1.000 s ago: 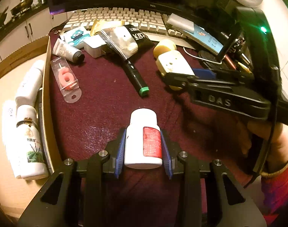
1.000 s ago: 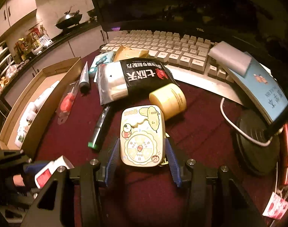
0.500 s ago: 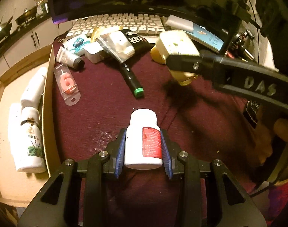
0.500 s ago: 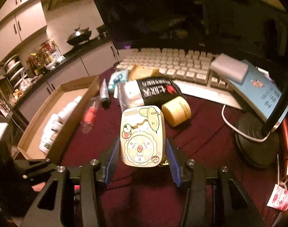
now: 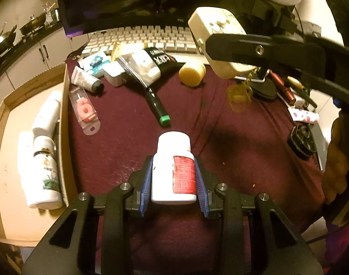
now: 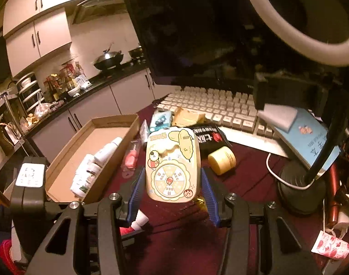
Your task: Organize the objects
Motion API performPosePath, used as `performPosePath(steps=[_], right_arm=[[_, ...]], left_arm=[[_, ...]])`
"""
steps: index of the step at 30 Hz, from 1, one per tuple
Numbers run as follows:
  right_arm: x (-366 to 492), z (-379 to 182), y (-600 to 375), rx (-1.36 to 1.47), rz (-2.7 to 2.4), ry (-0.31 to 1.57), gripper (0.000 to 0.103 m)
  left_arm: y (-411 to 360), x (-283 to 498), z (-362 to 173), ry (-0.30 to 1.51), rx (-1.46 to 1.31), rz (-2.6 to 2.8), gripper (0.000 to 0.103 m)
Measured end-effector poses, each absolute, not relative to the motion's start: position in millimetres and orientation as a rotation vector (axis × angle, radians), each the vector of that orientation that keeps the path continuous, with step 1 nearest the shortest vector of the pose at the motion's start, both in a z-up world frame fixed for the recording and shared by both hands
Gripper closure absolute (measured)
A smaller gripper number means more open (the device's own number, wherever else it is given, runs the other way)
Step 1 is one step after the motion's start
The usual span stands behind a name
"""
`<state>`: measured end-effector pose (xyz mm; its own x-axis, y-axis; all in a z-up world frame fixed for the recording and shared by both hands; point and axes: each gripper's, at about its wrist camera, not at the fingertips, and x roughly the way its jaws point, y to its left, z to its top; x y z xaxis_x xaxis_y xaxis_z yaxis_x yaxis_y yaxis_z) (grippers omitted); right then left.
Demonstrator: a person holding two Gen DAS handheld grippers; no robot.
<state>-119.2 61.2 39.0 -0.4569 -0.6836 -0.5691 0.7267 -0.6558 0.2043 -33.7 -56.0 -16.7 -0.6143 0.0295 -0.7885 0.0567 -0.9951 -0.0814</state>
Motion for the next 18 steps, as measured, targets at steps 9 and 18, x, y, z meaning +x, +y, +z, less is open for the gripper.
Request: performPosePath(steps=[9,18], right_arm=[[-114,44,54,0.792,-2.120,0.091,0.055],[-107,57,34,0.756,-2.094,0.151,0.055]], left_arm=[[-92,-17,23,0.330,1.253,-2.862,0.069],[-178,8,47,0.464,1.070,-2.732,0.069]])
